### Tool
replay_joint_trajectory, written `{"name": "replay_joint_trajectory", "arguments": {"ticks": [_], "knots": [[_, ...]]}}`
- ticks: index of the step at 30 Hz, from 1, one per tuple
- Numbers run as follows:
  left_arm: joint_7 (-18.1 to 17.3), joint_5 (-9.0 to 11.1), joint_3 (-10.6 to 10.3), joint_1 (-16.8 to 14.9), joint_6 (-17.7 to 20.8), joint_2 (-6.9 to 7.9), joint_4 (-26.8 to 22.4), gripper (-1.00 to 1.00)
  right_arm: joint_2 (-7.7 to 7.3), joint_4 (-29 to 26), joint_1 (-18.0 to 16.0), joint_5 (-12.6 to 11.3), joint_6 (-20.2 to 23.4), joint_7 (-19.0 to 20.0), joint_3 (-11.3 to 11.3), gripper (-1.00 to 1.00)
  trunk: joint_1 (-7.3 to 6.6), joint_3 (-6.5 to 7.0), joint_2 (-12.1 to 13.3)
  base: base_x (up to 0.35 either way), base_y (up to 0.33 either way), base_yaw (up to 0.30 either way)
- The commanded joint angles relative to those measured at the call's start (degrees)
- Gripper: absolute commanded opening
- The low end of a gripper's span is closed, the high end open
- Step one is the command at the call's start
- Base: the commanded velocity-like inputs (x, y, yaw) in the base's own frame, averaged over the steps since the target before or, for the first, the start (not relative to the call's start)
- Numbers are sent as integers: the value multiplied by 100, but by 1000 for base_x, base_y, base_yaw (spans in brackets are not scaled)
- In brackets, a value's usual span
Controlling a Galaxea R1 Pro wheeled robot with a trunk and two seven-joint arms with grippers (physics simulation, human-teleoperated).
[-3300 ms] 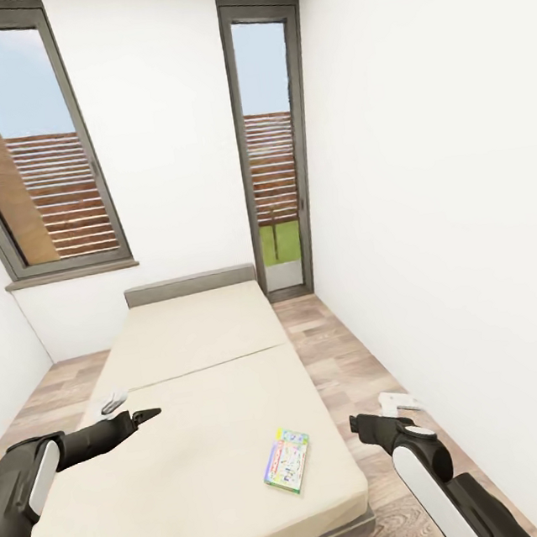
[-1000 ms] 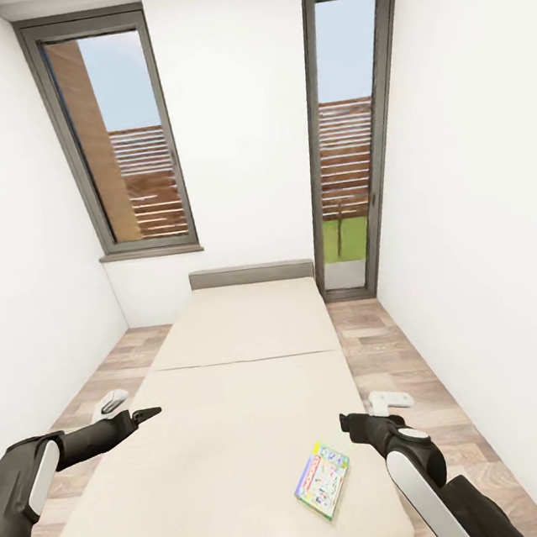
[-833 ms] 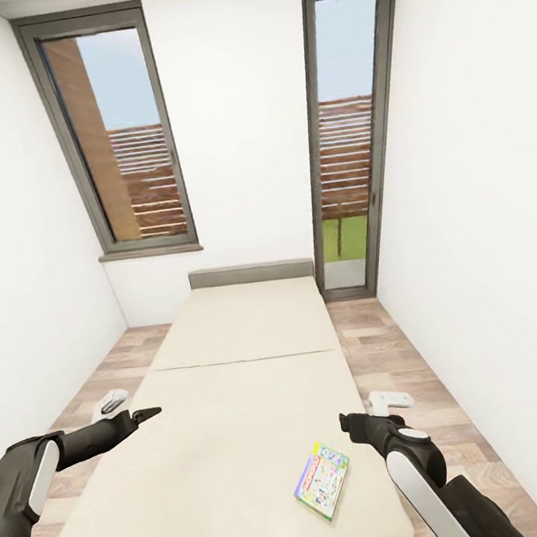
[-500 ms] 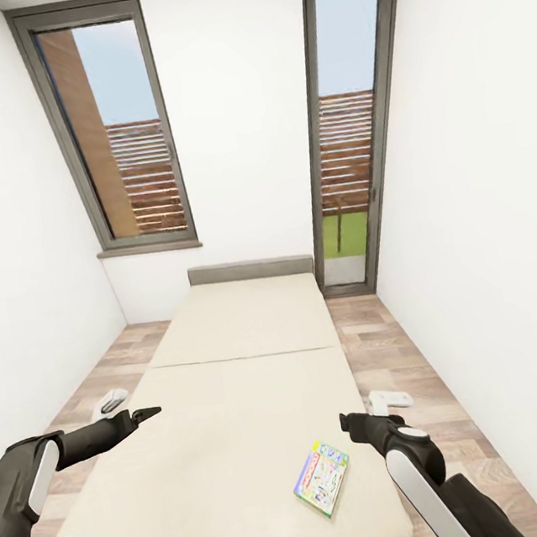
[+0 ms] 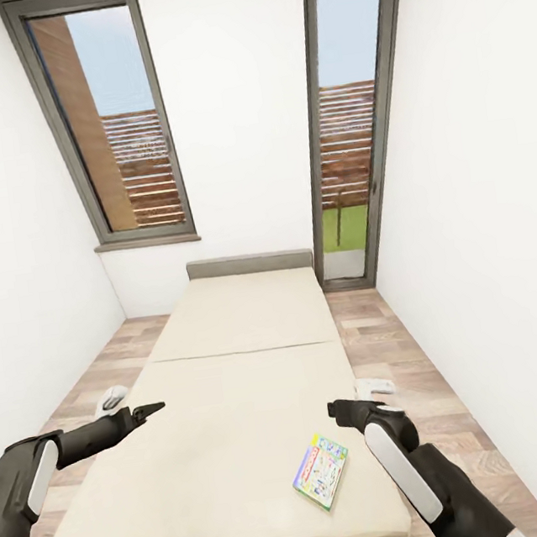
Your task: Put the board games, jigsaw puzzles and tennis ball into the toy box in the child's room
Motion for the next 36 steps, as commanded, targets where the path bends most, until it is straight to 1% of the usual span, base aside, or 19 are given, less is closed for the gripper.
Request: {"name": "replay_joint_trajectory", "arguments": {"ticks": [1,2,5,6,7,11,22,28,36], "knots": [[-113,5,5,-5,26,3,0,100,67,176,-108,-41,7,-57,7,100,3,-24,-15,0,0,0],[-298,4,4,-5,23,6,0,100,189,556,-306,-22,1,-57,7,100,3,-33,-15,0,0,0],[-538,2,4,-5,21,9,0,100,327,1110,-577,-2,-13,-57,7,100,3,-61,-15,0,0,0],[-667,2,4,-5,21,10,0,100,381,1393,-716,3,-22,-57,7,100,3,-71,-15,0,0,0],[-667,2,4,-5,21,10,0,100,381,1393,-716,3,-22,-57,7,100,3,-80,-15,0,0,0],[-839,1,1,-5,20,12,0,100,434,1695,-868,-14,-28,-49,0,100,3,-118,-15,0,0,0],[-972,1,9,-5,19,43,-1,100,445,1894,-975,-47,-38,163,-25,100,3,-222,-15,40,34,0],[-980,1,11,-5,19,49,0,100,439,1901,-980,-49,-43,203,-29,100,3,-279,-15,142,141,0],[-983,1,12,-5,12,62,0,100,411,1904,-983,-50,-46,222,-36,100,3,-354,-15,98,53,0]]}}
